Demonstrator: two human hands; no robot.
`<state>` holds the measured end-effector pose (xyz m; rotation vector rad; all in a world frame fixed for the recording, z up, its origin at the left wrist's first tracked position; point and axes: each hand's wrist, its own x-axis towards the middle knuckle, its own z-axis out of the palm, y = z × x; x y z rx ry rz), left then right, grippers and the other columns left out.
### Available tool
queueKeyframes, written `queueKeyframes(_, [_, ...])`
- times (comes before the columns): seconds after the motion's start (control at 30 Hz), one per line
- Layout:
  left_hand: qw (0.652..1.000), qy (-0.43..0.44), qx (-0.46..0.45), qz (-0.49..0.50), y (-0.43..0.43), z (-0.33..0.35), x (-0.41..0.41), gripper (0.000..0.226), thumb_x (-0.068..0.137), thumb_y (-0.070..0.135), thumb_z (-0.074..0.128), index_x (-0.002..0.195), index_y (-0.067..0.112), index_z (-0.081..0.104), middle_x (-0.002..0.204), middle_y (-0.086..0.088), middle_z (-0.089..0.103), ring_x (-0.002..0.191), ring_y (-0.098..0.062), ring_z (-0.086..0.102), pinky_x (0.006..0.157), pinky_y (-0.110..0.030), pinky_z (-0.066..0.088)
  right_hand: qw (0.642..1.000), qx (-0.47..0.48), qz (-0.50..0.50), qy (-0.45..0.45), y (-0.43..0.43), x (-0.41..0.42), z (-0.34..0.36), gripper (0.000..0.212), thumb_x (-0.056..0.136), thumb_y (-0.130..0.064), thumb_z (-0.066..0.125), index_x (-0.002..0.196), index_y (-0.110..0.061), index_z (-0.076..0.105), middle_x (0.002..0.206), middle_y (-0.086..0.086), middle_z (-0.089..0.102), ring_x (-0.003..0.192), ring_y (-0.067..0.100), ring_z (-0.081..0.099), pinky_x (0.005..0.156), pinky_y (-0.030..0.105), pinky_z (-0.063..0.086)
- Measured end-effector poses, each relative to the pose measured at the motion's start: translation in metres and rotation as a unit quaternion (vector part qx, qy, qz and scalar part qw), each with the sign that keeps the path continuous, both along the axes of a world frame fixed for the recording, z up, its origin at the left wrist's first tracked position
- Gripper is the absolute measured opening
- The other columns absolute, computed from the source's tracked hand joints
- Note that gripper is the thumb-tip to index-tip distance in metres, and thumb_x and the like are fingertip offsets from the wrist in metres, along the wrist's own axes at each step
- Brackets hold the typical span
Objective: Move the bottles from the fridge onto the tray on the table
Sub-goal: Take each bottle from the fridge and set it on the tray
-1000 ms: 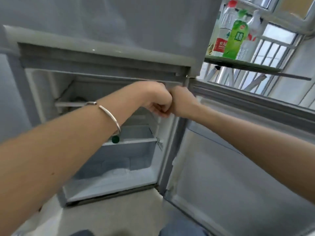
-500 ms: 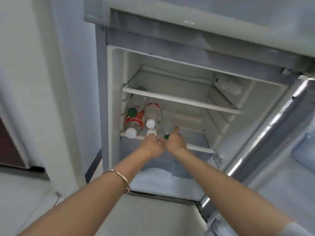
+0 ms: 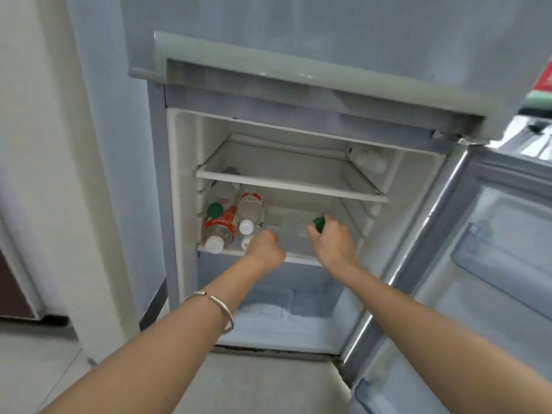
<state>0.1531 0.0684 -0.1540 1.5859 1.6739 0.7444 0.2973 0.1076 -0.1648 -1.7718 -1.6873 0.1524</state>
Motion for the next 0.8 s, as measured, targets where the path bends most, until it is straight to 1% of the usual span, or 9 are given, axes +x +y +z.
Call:
queueKeyframes(0.1, [0.999, 0.017, 0.02, -0.028, -0.005, 0.028, 0.024, 0.04, 0.089, 0.007, 0.053, 0.129, 0.006, 0.05, 0.127, -0.016, 0.059, 0.115, -0.032, 0.058, 0.088, -0.033, 0.048, 0.998, 0.058, 0.017, -0.012, -0.018, 0.015, 0.044, 0.026, 0.091, -0.03, 0.051, 0.105, -0.009, 0.055, 0.093, 0.018, 0.066, 0.087, 0.037, 0.062, 0.064, 0.036, 0.043])
queueKeyframes(0.17, [0.997, -0.032, 0.02, -0.067, -0.007, 0.043, 0.036, 0.058, 0.087, 0.003, 0.058, 0.141, 0.004, 0.037, 0.137, -0.017, 0.051, 0.123, -0.03, 0.052, 0.091, -0.031, 0.044, 0.995, 0.073, 0.038, -0.047, -0.03, 0.024, 0.07, 0.027, 0.091, -0.033, 0.051, 0.106, -0.012, 0.058, 0.094, 0.015, 0.068, 0.088, 0.035, 0.063, 0.068, 0.037, 0.046])
queueKeyframes(0.23, [0.987, -0.084, 0.012, -0.133, -0.012, 0.061, 0.047, 0.07, 0.082, -0.003, 0.065, 0.143, 0.006, 0.032, 0.14, -0.015, 0.047, 0.125, -0.026, 0.048, 0.09, -0.028, 0.041, 0.992, 0.082, 0.039, -0.091, -0.044, 0.034, 0.094, 0.028, 0.09, -0.035, 0.051, 0.104, -0.013, 0.06, 0.093, 0.013, 0.07, 0.087, 0.035, 0.064, 0.066, 0.036, 0.044])
queueKeyframes(0.3, [0.974, -0.08, -0.005, -0.212, -0.015, 0.077, 0.055, 0.068, 0.077, 0.0, 0.073, 0.136, 0.014, 0.042, 0.131, -0.006, 0.053, 0.115, -0.018, 0.05, 0.084, -0.023, 0.042, 0.99, 0.082, 0.043, -0.102, -0.059, 0.043, 0.114, 0.028, 0.089, -0.035, 0.05, 0.102, -0.013, 0.062, 0.089, 0.013, 0.07, 0.085, 0.036, 0.064, 0.068, 0.037, 0.048])
queueKeyframes(0.43, [0.955, -0.08, -0.016, -0.284, -0.024, 0.107, 0.06, 0.059, 0.063, 0.017, 0.086, 0.116, 0.014, 0.061, 0.099, -0.002, 0.062, 0.091, -0.013, 0.061, 0.082, -0.029, 0.053, 0.992, 0.091, 0.034, -0.075, -0.093, 0.056, 0.147, 0.037, 0.089, -0.04, 0.046, 0.118, -0.022, 0.061, 0.094, 0.01, 0.071, 0.089, 0.034, 0.065, 0.079, 0.042, 0.053])
queueKeyframes(0.53, [0.933, -0.094, -0.002, -0.349, -0.03, 0.144, 0.069, 0.048, 0.063, 0.015, 0.086, 0.106, 0.023, 0.066, 0.089, 0.006, 0.069, 0.082, -0.008, 0.066, 0.077, -0.026, 0.056, 0.994, 0.101, 0.029, -0.041, -0.129, 0.069, 0.184, 0.049, 0.091, -0.035, 0.044, 0.139, -0.025, 0.045, 0.099, 0.002, 0.065, 0.091, 0.028, 0.061, 0.079, 0.036, 0.049])
queueKeyframes(0.6, [0.921, -0.092, 0.019, -0.377, -0.037, 0.172, 0.076, 0.048, 0.068, 0.018, 0.084, 0.11, 0.027, 0.065, 0.096, 0.007, 0.073, 0.084, -0.008, 0.069, 0.076, -0.025, 0.054, 0.995, 0.09, 0.046, 0.009, -0.155, 0.081, 0.207, 0.047, 0.094, -0.028, 0.038, 0.141, -0.026, 0.041, 0.108, 0.0, 0.06, 0.09, 0.02, 0.057, 0.079, 0.035, 0.047])
queueKeyframes(0.7, [0.916, -0.09, 0.054, -0.386, -0.047, 0.209, 0.094, 0.066, 0.066, 0.028, 0.085, 0.126, 0.027, 0.057, 0.114, 0.004, 0.071, 0.102, -0.014, 0.07, 0.093, -0.037, 0.055, 0.994, 0.057, 0.029, 0.084, -0.174, 0.101, 0.226, 0.049, 0.094, -0.03, 0.036, 0.144, -0.029, 0.031, 0.104, 0.004, 0.058, 0.082, 0.019, 0.059, 0.073, 0.039, 0.053])
queueKeyframes(0.8, [0.915, -0.106, 0.091, -0.378, -0.059, 0.24, 0.114, 0.067, 0.068, 0.03, 0.084, 0.126, 0.022, 0.051, 0.114, -0.001, 0.066, 0.098, -0.016, 0.069, 0.077, -0.028, 0.059, 0.989, -0.003, 0.01, 0.147, -0.177, 0.116, 0.237, 0.026, 0.095, -0.022, 0.037, 0.12, -0.02, 0.045, 0.09, 0.008, 0.06, 0.068, 0.02, 0.059, 0.062, 0.036, 0.052])
